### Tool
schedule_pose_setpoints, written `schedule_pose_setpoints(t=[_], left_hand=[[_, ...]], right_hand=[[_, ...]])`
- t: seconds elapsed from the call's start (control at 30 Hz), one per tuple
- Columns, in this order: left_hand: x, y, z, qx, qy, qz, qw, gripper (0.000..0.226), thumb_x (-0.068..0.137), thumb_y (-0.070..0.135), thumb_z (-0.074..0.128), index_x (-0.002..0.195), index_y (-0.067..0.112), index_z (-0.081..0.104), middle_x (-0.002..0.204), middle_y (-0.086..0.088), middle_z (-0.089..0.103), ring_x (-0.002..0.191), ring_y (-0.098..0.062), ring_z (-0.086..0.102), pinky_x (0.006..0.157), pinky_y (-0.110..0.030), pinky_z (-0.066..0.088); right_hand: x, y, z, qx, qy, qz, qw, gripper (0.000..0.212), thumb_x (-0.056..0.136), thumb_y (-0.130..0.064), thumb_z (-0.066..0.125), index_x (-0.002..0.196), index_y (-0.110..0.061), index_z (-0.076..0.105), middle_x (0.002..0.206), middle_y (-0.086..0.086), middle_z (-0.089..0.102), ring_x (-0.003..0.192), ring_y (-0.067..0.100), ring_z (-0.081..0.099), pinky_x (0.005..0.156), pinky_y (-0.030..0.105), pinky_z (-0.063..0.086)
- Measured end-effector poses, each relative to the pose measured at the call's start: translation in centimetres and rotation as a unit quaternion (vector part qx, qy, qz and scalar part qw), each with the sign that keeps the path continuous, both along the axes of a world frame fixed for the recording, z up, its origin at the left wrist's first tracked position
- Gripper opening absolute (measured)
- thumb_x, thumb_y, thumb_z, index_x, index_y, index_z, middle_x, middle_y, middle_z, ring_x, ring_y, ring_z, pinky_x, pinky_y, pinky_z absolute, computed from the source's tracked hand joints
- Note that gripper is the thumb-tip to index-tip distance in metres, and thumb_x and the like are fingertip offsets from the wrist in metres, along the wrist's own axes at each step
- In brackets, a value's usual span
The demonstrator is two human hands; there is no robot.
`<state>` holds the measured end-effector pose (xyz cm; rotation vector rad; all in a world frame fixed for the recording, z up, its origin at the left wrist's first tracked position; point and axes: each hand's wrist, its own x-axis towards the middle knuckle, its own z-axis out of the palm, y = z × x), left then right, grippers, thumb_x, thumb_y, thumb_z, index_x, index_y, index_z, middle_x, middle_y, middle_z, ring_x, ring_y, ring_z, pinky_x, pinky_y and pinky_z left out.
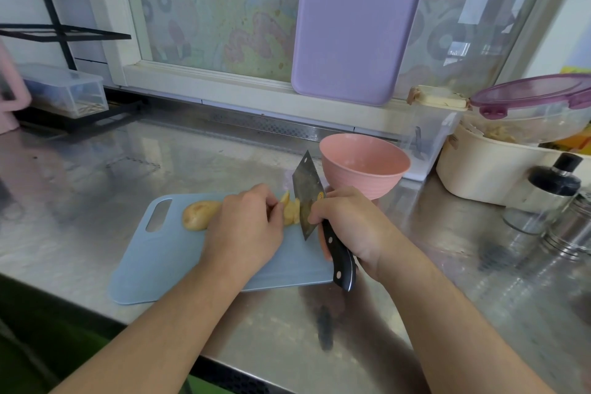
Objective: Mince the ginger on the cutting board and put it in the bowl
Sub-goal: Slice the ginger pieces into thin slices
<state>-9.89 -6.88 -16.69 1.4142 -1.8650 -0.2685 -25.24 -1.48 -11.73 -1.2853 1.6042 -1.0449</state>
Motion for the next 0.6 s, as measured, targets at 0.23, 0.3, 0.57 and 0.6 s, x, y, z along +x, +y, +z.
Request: schedule_pose_setpoints(t=[0.23, 0.3, 0.57, 0.6], left_hand=[[0.2, 0.5, 0.4, 0.028, -0.003, -0.005, 1.0, 0.01, 0.094, 0.032, 0.068, 0.084, 0.03, 0.069, 0.079, 0.014, 0.066, 0.074, -0.003, 0.061, 0.064, -0.031, 0.054], [0.2, 0.8, 0.7, 0.053, 0.014, 0.001, 0.998, 0.011, 0.094, 0.033, 0.069, 0.083, 0.029, 0.071, 0.08, 0.014, 0.067, 0.074, -0.001, 0.06, 0.063, -0.026, 0.049], [1.0, 3.8, 0.9, 0.111, -0.027, 0.026, 0.993, 0.021, 0.088, 0.034, 0.068, 0.075, 0.018, 0.07, 0.091, 0.006, 0.061, 0.077, -0.014, 0.061, 0.068, -0.038, 0.056], [1.0, 4.1, 1.0, 0.106, -0.038, 0.027, 0.993, 0.022, 0.089, 0.038, 0.066, 0.076, 0.021, 0.067, 0.096, 0.009, 0.057, 0.081, -0.013, 0.059, 0.069, -0.037, 0.055]], right_hand=[[-0.1, -0.1, 0.0, 0.001, 0.002, 0.003, 1.0, 0.011, 0.06, -0.015, 0.059, 0.054, -0.01, 0.05, 0.052, 0.023, 0.048, 0.058, 0.037, 0.038, 0.065, 0.049, 0.03], [-0.2, -0.1, -0.1, 0.002, 0.007, 0.006, 1.0, 0.013, 0.061, -0.015, 0.059, 0.051, -0.011, 0.05, 0.051, 0.022, 0.049, 0.058, 0.037, 0.038, 0.064, 0.048, 0.03], [-0.3, 0.0, 0.0, -0.001, 0.001, 0.006, 1.0, 0.009, 0.065, -0.011, 0.059, 0.063, -0.007, 0.051, 0.054, 0.021, 0.048, 0.058, 0.036, 0.039, 0.065, 0.049, 0.03], [-0.2, 0.1, 0.0, -0.001, 0.002, 0.008, 1.0, 0.01, 0.065, -0.012, 0.058, 0.062, -0.007, 0.05, 0.054, 0.021, 0.049, 0.058, 0.036, 0.039, 0.065, 0.049, 0.03]])
